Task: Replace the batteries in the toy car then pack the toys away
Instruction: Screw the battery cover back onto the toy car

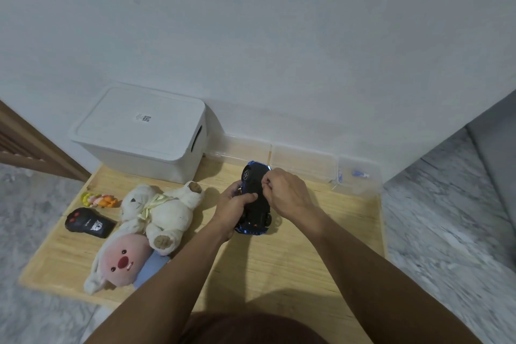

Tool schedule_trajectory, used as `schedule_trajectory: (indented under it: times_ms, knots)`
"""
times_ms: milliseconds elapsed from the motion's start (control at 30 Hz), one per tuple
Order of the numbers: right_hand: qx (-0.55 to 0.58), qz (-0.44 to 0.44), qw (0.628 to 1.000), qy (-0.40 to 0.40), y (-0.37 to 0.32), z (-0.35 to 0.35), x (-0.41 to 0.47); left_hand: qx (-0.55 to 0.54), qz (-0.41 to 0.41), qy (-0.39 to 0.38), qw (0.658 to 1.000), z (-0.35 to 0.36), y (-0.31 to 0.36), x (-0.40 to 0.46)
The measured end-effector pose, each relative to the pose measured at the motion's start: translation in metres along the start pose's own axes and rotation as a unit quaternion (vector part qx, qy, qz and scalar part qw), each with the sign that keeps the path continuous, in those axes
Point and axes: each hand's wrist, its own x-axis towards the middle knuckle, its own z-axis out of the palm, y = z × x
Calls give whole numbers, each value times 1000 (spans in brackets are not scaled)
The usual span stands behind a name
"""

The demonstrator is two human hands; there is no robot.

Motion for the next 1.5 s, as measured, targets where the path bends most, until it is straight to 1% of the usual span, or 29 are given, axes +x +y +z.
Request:
schedule_trajectory:
  times_ms: [67, 233, 333, 500, 700, 867, 967, 1033, 1100, 1167, 1233, 1333, 1500]
  knots:
    - [8, 0, 1000, 2, 1, 0, 0, -2, 0, -1, 1000, 0, 1, -1]
    - [99, 26, 995, 18, 4, 2, 0, -25, -20, -15, 999, 0, 4, -5]
    - [125, 38, 991, 29, 7, 0, 0, -35, -27, -28, 999, -1, 5, -7]
    - [116, 14, 993, 28, 8, -4, 0, -39, -31, -38, 998, -1, 7, -8]
    - [76, -12, 996, 41, 5, -6, -1, -25, -17, -38, 999, 0, 11, -7]
    - [52, -1, 998, 40, 3, -6, -1, -14, 6, -28, 999, 1, 11, -8]
    - [57, 32, 997, 41, 0, -7, 1, -2, 28, -19, 999, 6, 11, -9]
    - [121, 88, 987, 55, -1, -5, 2, 5, 40, -11, 999, 8, 11, -10]
    - [201, 141, 966, 77, -3, -3, 2, 8, 49, -5, 999, 11, 12, -9]
    - [251, 165, 948, 102, -5, -1, 0, 5, 55, 1, 998, 13, 13, -10]
    - [272, 163, 940, 126, -8, 0, -3, -2, 60, 3, 998, 14, 15, -12]
    - [277, 144, 938, 149, -8, 3, -7, 0, 72, -4, 997, 16, 16, -12]
    - [254, 99, 948, 162, -7, 13, -12, 0, 91, -4, 996, 19, 20, -14]
